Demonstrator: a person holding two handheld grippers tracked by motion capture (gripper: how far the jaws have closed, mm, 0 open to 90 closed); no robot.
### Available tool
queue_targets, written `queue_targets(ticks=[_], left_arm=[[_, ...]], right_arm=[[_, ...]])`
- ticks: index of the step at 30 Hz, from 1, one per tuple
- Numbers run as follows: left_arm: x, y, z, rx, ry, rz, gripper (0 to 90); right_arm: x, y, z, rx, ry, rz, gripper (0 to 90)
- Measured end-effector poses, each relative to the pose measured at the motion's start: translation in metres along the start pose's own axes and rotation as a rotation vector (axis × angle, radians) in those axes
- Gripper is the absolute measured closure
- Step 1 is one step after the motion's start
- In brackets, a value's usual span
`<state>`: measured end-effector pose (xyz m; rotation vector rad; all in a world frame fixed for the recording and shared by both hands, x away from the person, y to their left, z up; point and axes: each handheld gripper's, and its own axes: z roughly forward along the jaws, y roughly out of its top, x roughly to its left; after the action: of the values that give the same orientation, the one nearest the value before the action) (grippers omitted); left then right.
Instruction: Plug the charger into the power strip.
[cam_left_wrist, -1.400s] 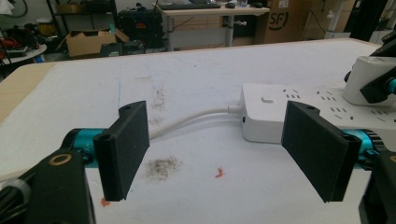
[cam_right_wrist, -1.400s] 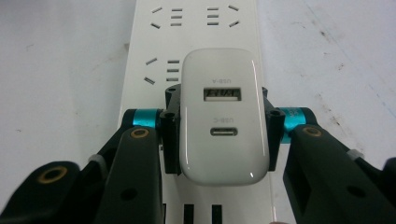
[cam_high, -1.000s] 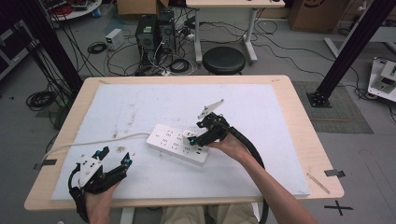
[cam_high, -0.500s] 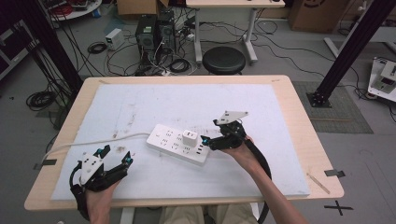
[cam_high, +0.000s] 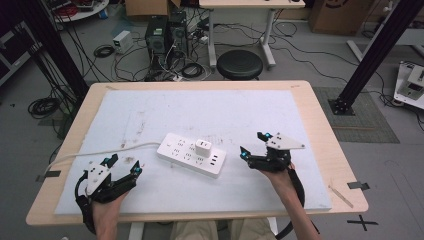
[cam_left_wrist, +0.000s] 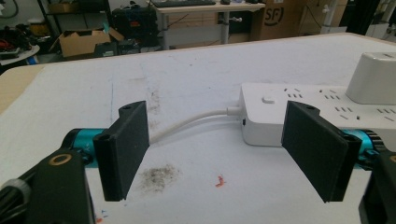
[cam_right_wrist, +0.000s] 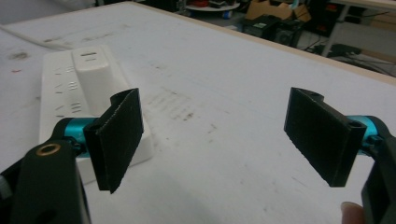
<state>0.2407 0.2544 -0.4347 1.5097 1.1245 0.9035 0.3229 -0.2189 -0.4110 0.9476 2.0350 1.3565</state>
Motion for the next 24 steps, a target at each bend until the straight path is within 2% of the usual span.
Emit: queue_targets(ticks=[5,6,10,11,12,13,14,16,17,20,24], left_arm=[[0.003,0.000,0.003,0.004,0.000,-0.001,23.4],[0.003,0.000,0.003,0.003,0.000,0.001,23.4],[0.004,0.000,0.004,0.007,-0.001,0.005,23.4],[0.006,0.000,0.004,0.009,0.000,0.009,23.4],[0.006,0.000,0.003,0.009,0.002,0.009,23.4],[0.006,-0.001,0.003,0.006,0.005,0.005,23.4],[0.006,-0.001,0.003,0.005,0.006,0.005,23.4],[0.007,-0.001,0.002,0.006,0.009,0.009,23.4],[0.008,-0.002,0.002,0.003,0.012,0.006,23.4],[0.007,-0.003,0.001,0.006,0.011,0.002,23.4],[0.005,-0.002,0.002,0.004,0.012,0.007,23.4]], right_arm=[[-0.010,-0.012,-0.016,-0.044,-0.058,0.039,20.4],[-0.013,-0.017,-0.022,-0.059,-0.088,0.059,20.4],[-0.015,-0.022,-0.028,-0.078,-0.115,0.086,20.4],[-0.016,-0.025,-0.031,-0.084,-0.137,0.097,20.4],[-0.020,-0.032,-0.038,-0.109,-0.187,0.124,20.4],[-0.020,-0.032,-0.038,-0.109,-0.187,0.124,20.4],[-0.023,-0.036,-0.045,-0.124,-0.219,0.151,20.4],[-0.023,-0.036,-0.045,-0.124,-0.219,0.151,20.4],[-0.028,-0.042,-0.053,-0.145,-0.250,0.181,20.4],[-0.032,-0.045,-0.060,-0.147,-0.267,0.199,20.4],[-0.035,-0.049,-0.064,-0.148,-0.264,0.205,20.4]])
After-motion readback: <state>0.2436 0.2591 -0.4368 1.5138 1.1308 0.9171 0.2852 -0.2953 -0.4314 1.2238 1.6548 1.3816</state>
